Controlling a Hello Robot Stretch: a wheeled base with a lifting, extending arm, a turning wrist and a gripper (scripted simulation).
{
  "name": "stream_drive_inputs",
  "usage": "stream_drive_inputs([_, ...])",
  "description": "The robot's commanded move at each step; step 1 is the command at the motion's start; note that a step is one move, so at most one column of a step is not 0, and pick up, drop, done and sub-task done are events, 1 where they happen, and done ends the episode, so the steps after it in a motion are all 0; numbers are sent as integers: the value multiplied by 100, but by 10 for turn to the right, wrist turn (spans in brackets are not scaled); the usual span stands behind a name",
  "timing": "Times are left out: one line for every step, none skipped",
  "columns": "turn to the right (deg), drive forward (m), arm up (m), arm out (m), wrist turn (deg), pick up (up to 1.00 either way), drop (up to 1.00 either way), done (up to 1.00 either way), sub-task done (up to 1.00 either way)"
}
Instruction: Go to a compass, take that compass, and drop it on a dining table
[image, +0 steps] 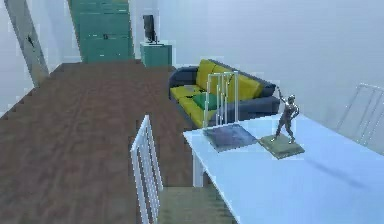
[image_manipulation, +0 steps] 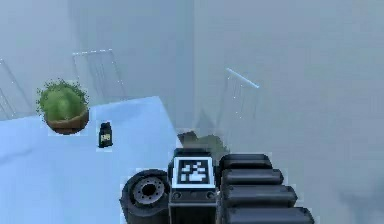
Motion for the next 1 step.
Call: stream_drive_inputs([-450, 0, 0, 0, 0, 0, 0, 0, 0])
